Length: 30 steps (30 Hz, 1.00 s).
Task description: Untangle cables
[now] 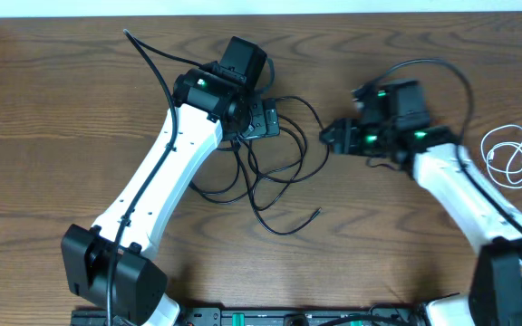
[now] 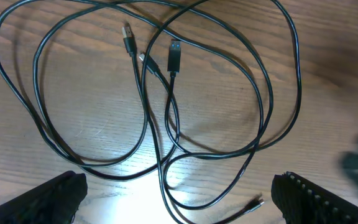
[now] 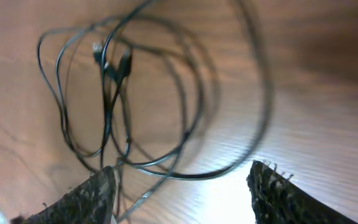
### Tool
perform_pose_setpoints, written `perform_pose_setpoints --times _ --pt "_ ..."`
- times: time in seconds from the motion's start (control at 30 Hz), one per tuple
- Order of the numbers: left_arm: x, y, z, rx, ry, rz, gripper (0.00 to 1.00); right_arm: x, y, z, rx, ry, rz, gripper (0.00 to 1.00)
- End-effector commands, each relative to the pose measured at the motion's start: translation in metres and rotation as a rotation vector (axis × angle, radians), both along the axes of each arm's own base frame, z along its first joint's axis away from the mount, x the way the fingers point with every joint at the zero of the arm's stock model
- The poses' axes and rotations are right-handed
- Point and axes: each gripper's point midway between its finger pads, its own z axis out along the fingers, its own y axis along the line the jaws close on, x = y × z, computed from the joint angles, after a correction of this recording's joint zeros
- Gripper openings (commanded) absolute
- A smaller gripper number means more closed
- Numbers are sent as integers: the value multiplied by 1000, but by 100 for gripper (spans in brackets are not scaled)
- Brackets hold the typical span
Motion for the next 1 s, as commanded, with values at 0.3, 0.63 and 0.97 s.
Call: perform_pose_setpoints --times 0.3,0.63,0.97 --pt "0 2 5 6 -11 -5 100 -29 95 -28 84 135 26 50" --pt "0 2 5 6 -10 -5 100 -43 104 -69 12 230 -16 54" --pt "0 2 5 6 -11 -5 100 -53 112 -66 70 290 12 63"
